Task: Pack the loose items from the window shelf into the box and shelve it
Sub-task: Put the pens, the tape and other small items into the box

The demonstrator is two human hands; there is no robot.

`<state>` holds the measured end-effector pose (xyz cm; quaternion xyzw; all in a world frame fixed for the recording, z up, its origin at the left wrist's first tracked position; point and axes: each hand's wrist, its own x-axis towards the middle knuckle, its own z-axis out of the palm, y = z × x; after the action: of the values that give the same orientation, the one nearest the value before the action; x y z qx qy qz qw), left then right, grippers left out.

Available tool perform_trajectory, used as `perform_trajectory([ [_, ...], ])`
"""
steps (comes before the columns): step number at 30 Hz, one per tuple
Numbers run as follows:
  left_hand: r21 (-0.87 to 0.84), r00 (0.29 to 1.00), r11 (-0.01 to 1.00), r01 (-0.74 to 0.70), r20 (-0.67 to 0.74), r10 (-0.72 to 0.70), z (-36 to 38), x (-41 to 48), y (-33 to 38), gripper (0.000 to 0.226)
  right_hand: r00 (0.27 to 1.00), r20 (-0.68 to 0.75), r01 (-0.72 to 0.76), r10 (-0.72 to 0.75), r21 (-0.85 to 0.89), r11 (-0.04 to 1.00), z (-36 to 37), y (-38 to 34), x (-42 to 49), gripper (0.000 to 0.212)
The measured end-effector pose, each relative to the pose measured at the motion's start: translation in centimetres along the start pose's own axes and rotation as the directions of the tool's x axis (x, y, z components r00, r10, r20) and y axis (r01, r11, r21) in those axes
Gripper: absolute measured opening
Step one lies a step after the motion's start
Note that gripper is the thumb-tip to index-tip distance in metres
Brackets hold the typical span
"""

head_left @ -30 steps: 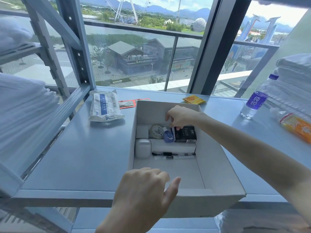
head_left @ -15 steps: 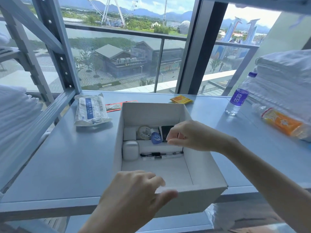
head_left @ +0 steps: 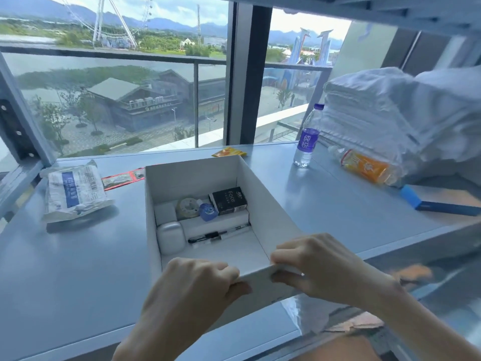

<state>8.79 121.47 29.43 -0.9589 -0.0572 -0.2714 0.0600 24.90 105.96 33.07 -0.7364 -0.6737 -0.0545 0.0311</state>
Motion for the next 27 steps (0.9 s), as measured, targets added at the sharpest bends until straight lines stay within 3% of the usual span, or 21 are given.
perform_trajectory([
  [10,-0.07,0.988,0.986,-0.15,0.014,0.151,2.7,4.9,2.1,0.046,0.968,-0.076,-0.233,0.238,0.07,0.97,0.7,3.1,-4.4,0.028],
  [14,-0.106,0.975,0.97,-0.22,0.008,0.222,3.6,6.1,1.6,0.045,0.967,0.007,-0.256,0.256,0.07,0.964,0.2,3.6,-4.5,0.027],
  [16,-0.113,0.963,0.957,-0.268,0.008,0.27,3.7,6.1,0.5,0.045,0.974,0.042,-0.222,0.221,0.048,0.974,-0.1,3.3,-3.9,0.028],
  [19,-0.151,0.946,0.936,-0.317,0.025,0.324,3.3,5.3,-2.2,0.047,0.994,-0.043,-0.1,0.101,0.012,0.995,0.0,1.9,-2.3,0.03],
  [21,-0.203,0.95,0.936,-0.289,0.063,0.307,2.9,4.1,-4.4,0.049,0.999,0.032,-0.039,0.035,0.132,0.99,-0.2,1.1,-0.8,0.033],
  [23,-0.25,0.962,0.941,-0.226,0.096,0.257,2.5,2.9,-6.5,0.049,0.979,0.197,-0.019,-0.044,0.309,0.951,-1.4,0.9,0.4,0.033],
  [27,-0.321,0.97,0.938,-0.134,0.153,0.191,1.6,0.9,-10.7,0.041,0.966,0.198,0.066,-0.166,0.429,0.901,-2.2,2.7,2.5,0.036],
])
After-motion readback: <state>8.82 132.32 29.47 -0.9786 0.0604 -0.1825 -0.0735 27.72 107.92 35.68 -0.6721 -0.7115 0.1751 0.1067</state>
